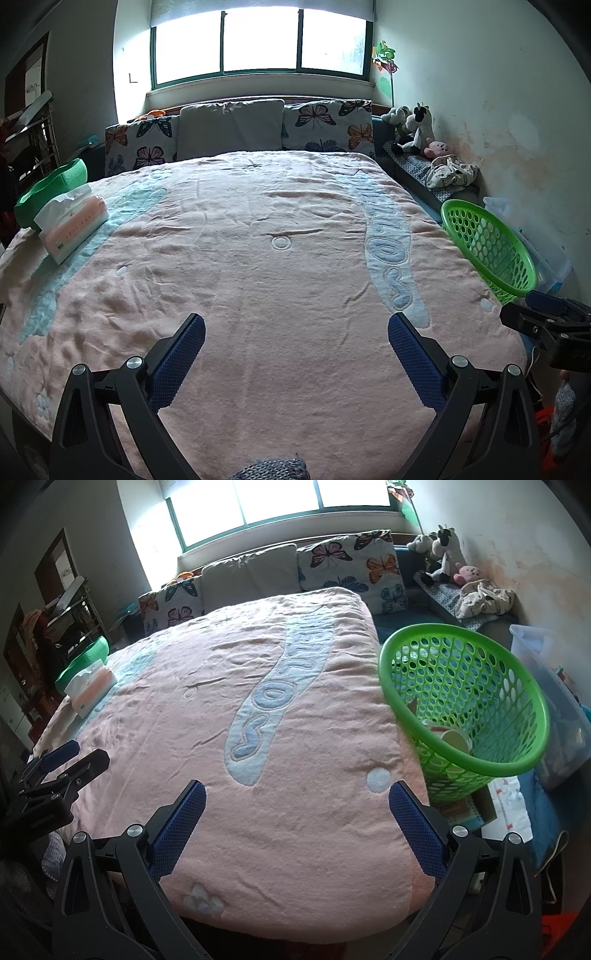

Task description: Collect trash

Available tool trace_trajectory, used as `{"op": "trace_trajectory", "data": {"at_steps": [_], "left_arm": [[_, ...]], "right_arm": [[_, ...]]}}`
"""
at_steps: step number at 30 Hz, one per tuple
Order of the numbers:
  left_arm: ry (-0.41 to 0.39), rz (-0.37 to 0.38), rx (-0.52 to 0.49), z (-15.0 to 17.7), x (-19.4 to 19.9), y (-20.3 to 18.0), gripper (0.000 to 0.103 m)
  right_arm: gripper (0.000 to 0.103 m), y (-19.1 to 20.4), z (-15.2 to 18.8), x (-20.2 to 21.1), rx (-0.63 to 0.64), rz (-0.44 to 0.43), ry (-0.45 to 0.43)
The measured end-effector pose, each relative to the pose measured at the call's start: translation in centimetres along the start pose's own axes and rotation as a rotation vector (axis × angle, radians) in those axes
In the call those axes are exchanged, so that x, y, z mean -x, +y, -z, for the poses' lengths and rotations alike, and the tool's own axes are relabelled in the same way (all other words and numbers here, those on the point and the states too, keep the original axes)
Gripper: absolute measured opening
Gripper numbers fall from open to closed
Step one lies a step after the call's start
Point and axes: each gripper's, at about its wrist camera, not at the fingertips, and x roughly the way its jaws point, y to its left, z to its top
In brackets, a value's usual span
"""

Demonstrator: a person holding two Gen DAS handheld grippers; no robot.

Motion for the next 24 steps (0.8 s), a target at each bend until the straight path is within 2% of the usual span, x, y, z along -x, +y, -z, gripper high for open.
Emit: {"op": "trace_trajectory", "data": {"at_steps": [24], "left_arm": [[-0.011, -0.007, -0.004, -0.19, 0.19, -0.12, 0.096]], "right_arm": [[0.099, -0.23, 0.07, 0.09, 0.000, -0.004, -0.002]]}}
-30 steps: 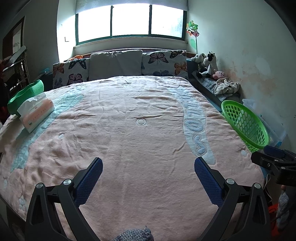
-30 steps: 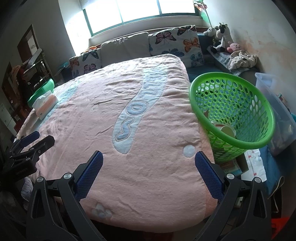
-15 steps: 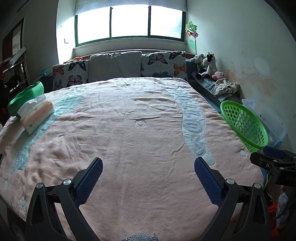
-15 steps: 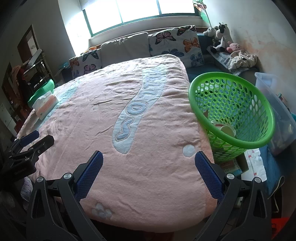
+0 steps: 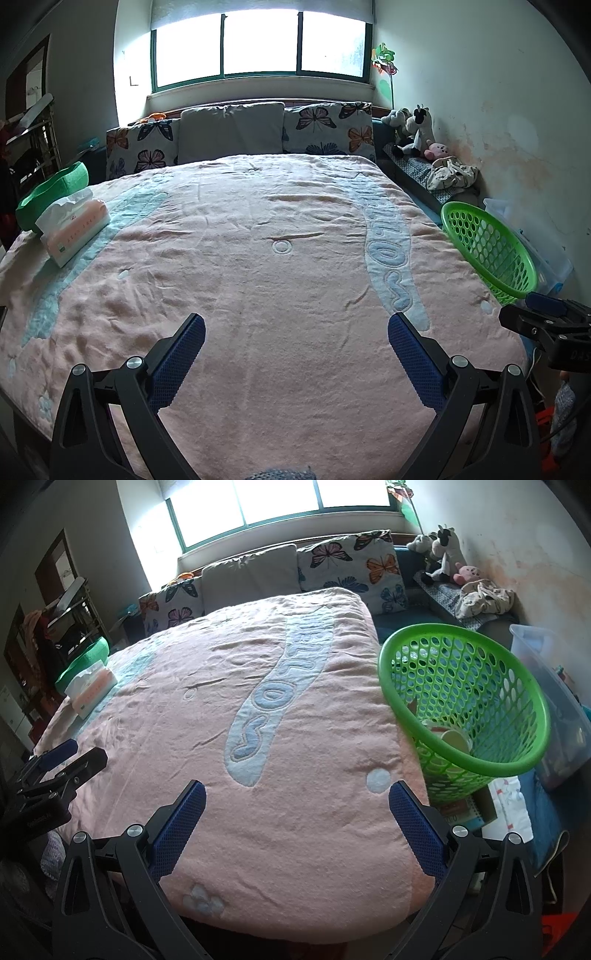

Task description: Collect trash

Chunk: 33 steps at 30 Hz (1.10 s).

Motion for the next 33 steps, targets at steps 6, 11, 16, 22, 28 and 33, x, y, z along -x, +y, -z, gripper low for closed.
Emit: {"op": "trace_trajectory", "data": {"at_steps": [6, 11, 16, 22, 28, 33], "left_arm": [[0.001, -0.005, 0.001, -0.02, -0.10, 0.04, 0.096], [0.003, -0.009, 0.002, 0.05, -0.18, 0.11, 0.096], [0.009, -0.010, 0.003, 0.17, -0.28, 0.16, 0.096], [0.012, -0.006, 0.010, 0.28, -0.27, 0.17, 0.096], [0.013, -0.009, 0.008, 0.37, -0.25, 0.07, 0.096], [0.014, -0.009, 0.008, 0.42, -0.27, 0.08, 0.096]], "right_arm": [[0.099, 0.13, 0.03, -0.12, 0.001, -0.004, 0.001], [0.099, 0.11, -0.03, -0.15, 0.003, -0.006, 0.001], [0.099, 0.10, -0.05, -0.12, 0.002, -0.006, 0.002], [0.099, 0.12, -0.02, -0.16, 0.001, -0.008, 0.004], [0.099, 0.19, 0.03, -0.18, 0.002, -0.009, 0.004], [0.099, 0.26, 0.09, -0.24, 0.003, -0.010, 0.005]]}}
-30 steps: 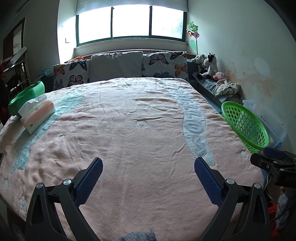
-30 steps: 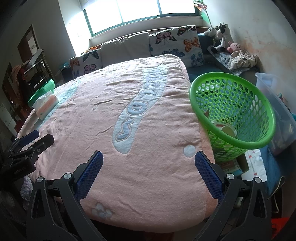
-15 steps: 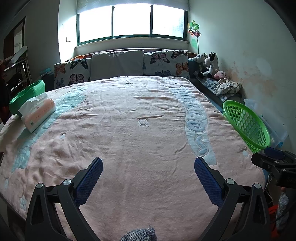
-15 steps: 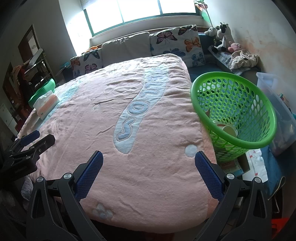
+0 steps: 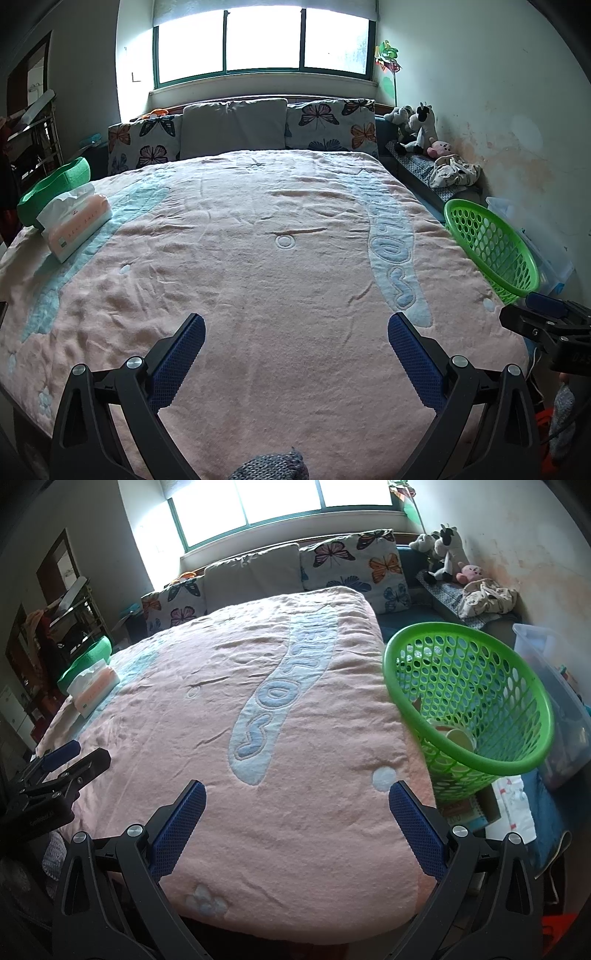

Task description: Collect trash

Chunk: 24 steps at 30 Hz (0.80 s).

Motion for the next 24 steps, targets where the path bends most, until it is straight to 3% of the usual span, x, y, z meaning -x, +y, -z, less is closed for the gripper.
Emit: {"op": "trace_trajectory", "data": {"at_steps": [24], "left_arm": [[0.001, 0.012, 0.001, 0.04, 0.24, -0.08, 0.096]], "right_arm": [[0.099, 0.09, 0.06, -0.11, 0.003, -0.004, 0.000]]}}
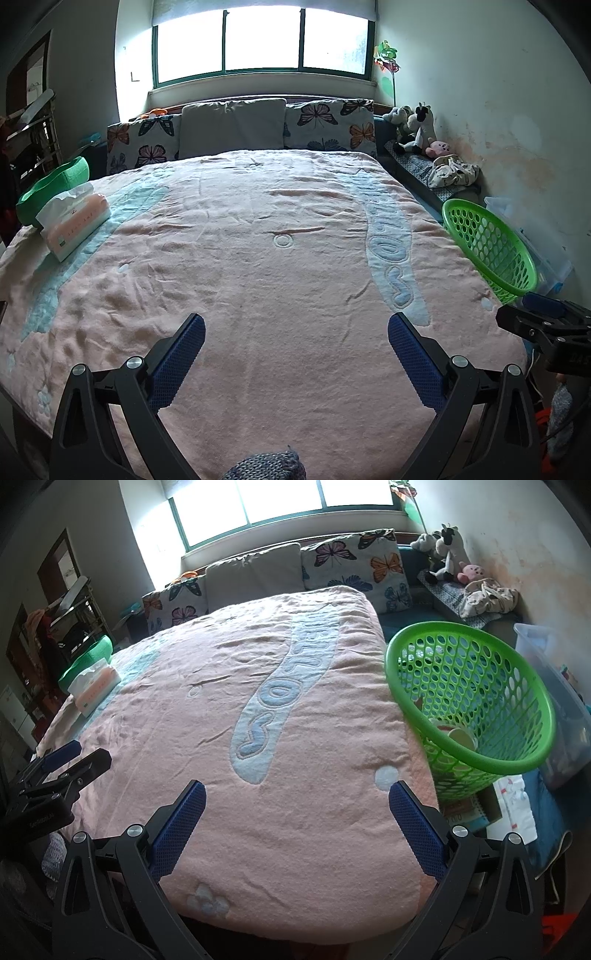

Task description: Collect trash

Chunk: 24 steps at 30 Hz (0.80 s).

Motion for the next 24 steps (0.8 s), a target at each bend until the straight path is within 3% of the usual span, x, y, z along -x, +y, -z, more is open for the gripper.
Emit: {"op": "trace_trajectory", "data": {"at_steps": [8, 17, 24], "left_arm": [[-0.004, -0.018, -0.028, 0.00, 0.25, -0.52, 0.096], [-0.010, 0.048, -0.014, 0.03, 0.49, -0.70, 0.096], [-0.014, 0.051, -0.009, 0.05, 0.53, -0.75, 0.096]], "right_arm": [[0.099, 0.08, 0.01, -0.03, 0.001, -0.004, 0.002], [0.099, 0.01, 0.03, -0.05, -0.001, -0.002, 0.000], [0.099, -0.04, 0.06, 0.03, -0.002, -0.003, -0.002]]}}
